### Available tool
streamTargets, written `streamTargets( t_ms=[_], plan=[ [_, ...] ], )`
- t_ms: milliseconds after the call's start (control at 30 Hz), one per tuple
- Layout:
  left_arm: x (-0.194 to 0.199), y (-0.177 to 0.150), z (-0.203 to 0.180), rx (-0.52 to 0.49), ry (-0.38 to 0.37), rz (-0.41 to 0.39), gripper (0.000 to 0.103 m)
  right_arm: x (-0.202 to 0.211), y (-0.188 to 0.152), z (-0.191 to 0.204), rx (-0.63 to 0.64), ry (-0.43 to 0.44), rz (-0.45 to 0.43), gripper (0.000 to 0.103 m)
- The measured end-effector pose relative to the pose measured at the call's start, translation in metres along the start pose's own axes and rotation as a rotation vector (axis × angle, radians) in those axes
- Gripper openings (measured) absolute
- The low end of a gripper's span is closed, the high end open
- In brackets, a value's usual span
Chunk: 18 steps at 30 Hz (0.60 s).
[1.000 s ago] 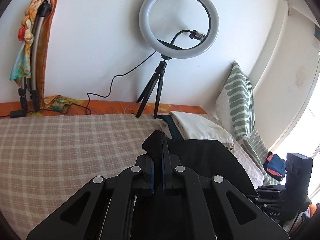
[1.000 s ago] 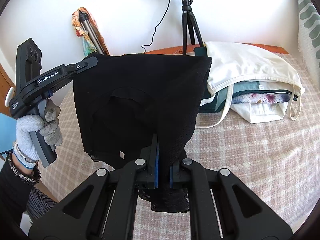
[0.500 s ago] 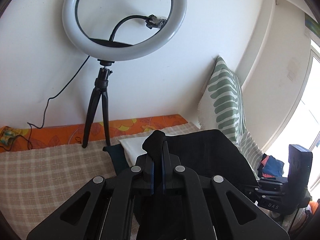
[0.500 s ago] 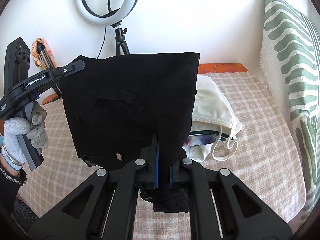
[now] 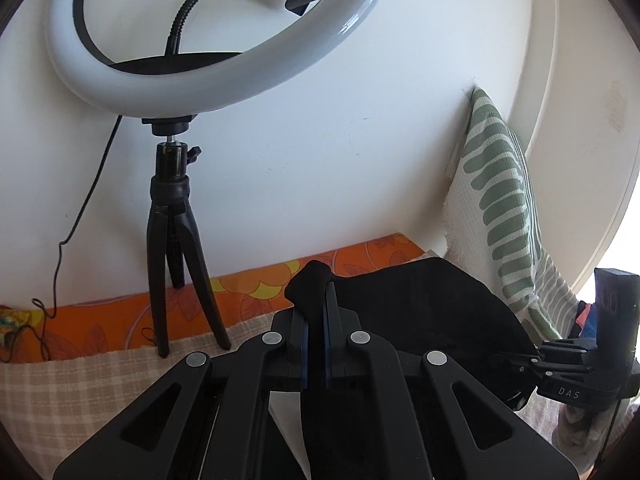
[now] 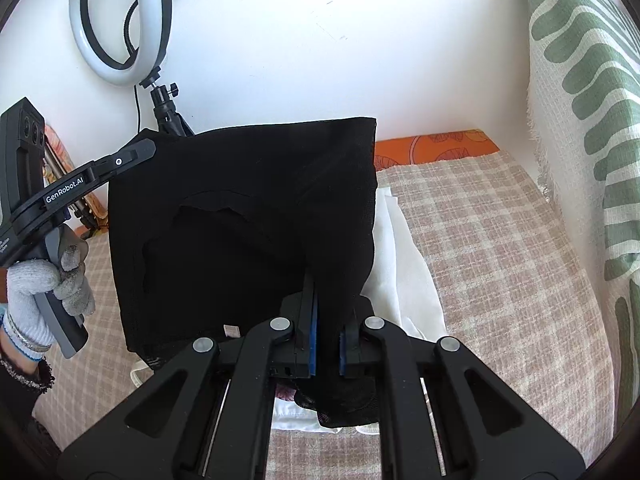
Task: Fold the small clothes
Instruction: 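Lift the folded T-shirt with both tools and carry it onto the white tote bag, then open both tools and release the T-shirt on the tote bag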
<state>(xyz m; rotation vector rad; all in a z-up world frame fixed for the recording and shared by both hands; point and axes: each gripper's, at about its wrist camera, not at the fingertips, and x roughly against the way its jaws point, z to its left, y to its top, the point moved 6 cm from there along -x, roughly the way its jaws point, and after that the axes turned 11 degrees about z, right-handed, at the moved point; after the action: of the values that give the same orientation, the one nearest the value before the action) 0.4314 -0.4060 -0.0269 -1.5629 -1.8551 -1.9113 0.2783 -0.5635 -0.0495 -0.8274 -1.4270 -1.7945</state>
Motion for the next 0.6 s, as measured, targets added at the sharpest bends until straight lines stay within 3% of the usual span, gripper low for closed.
streamTargets(
  t_ms=[200, 300, 367, 533, 600],
  plan=[
    [-0.017, -0.008, 0.006, -0.049, 0.116, 0.044, 0.006, -0.013, 0.001, -0.014, -0.054, 0.060, 0.047, 0.009],
    [-0.014, -0.007, 0.007, -0.053, 0.141, 0.054, 0.015, -0.009, -0.001, -0.020, -0.083, 0.038, 0.049, 0.027],
    [-0.009, -0.008, 0.007, -0.047, 0.133, 0.056, 0.042, -0.002, -0.002, -0.024, -0.103, 0.029, 0.026, 0.060],
    [0.010, -0.010, 0.000, -0.066, 0.117, 0.050, 0.062, 0.016, -0.002, -0.023, -0.119, 0.025, -0.004, 0.062],
    [0.018, -0.012, -0.002, -0.064, 0.115, 0.046, 0.063, 0.023, -0.002, -0.018, -0.114, 0.014, -0.013, 0.062]
  ],
)
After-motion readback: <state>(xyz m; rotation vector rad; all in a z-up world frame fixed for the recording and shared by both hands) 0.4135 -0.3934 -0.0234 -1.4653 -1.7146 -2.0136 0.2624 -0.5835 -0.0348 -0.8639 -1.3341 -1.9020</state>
